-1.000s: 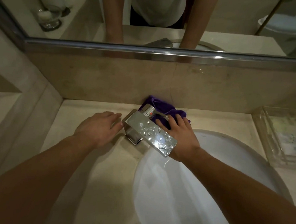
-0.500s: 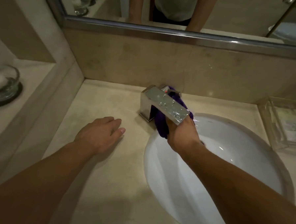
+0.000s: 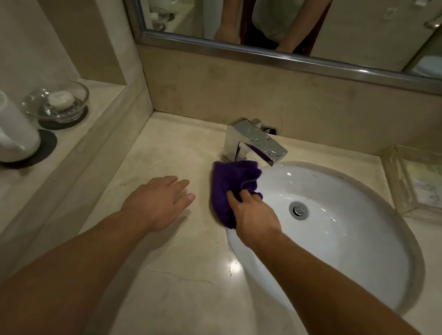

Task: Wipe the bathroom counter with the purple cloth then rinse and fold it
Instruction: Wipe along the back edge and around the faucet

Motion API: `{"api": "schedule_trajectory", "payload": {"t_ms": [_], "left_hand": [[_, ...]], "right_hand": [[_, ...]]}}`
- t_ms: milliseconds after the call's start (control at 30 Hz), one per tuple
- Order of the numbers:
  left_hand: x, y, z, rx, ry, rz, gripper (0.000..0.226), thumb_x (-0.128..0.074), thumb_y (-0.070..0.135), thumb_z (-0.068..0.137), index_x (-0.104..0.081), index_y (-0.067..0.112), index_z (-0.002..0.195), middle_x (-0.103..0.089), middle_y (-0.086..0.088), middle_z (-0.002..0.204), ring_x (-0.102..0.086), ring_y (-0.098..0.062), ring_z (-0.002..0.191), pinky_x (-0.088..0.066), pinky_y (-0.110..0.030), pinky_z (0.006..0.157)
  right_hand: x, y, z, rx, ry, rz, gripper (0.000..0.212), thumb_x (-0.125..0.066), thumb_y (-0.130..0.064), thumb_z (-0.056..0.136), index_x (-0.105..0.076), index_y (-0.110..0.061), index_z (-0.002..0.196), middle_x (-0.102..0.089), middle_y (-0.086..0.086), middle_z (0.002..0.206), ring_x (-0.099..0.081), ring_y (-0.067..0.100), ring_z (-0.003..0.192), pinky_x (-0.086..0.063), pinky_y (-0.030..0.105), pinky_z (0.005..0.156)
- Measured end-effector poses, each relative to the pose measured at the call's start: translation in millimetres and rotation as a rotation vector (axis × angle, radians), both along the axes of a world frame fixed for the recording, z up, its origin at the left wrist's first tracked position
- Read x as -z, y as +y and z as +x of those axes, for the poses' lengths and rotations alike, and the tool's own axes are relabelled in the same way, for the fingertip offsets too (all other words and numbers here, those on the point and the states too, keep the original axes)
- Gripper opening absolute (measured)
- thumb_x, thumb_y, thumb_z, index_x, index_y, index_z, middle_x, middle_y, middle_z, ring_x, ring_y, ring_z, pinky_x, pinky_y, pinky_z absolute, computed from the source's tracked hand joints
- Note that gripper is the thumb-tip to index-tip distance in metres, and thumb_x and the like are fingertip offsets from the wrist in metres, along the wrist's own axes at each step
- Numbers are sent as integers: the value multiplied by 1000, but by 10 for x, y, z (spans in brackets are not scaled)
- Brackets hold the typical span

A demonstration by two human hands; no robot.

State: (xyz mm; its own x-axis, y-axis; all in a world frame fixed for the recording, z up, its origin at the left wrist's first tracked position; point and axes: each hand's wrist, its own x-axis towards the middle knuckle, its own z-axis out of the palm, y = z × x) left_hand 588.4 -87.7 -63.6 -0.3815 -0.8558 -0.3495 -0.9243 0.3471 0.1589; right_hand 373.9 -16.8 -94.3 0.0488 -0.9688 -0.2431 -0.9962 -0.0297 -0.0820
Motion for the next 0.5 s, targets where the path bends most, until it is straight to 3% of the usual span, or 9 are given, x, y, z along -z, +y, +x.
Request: {"api": "schedule_trajectory", "payload": {"t_ms": [200, 500], "left_hand": [[-310, 314, -129, 58, 22, 16, 61, -23, 60, 99, -21, 33, 155, -25, 1, 161, -25, -21, 146, -27, -41, 116], [-819, 854, -446, 146, 141, 69, 69, -44, 53, 95, -17, 32, 155, -24, 6, 160, -25, -18, 145, -28, -39, 115]], "right_hand": [[-320, 332, 67, -171, 39, 151, 65, -63, -18, 94, -31, -24, 151, -46, 11, 137, -52, 33, 120, -51, 45, 92], [-1128, 746, -350, -71, -8, 70, 47, -63, -12, 85, -51, -27, 128, -55, -1, 119, -60, 28, 105, -53, 40, 76]]}}
